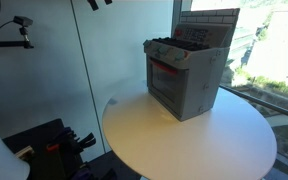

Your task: Turn the knob on the far right to the right.

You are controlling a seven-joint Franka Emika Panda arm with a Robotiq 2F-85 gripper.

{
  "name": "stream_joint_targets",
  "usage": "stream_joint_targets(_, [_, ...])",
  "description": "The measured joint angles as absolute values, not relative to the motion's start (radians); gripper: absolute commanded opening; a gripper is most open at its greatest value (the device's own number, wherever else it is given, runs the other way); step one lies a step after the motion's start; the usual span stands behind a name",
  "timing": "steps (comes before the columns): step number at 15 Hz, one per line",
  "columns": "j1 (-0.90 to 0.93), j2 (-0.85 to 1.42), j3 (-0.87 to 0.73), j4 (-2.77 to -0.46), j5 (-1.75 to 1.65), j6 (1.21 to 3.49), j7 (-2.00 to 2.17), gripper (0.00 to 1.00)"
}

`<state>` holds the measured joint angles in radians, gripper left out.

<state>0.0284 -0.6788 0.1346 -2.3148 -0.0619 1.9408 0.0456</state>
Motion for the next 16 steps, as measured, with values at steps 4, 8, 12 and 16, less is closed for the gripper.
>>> stream_joint_targets(4, [-0.016,-0.628,0.118,-2.276,-0.103,2.015,0.074,1.00])
stream_joint_targets(8, [-0.051,-0.578,0.108,-2.255,-0.138,2.090,0.111,1.00])
stream_joint_targets(12, [-0.082,-0.523,0.090,-2.242,-0.170,2.158,0.137,1.00])
stream_joint_targets(16, [-0.110,-0.466,0.066,-2.230,-0.184,2.207,0.150,1.00])
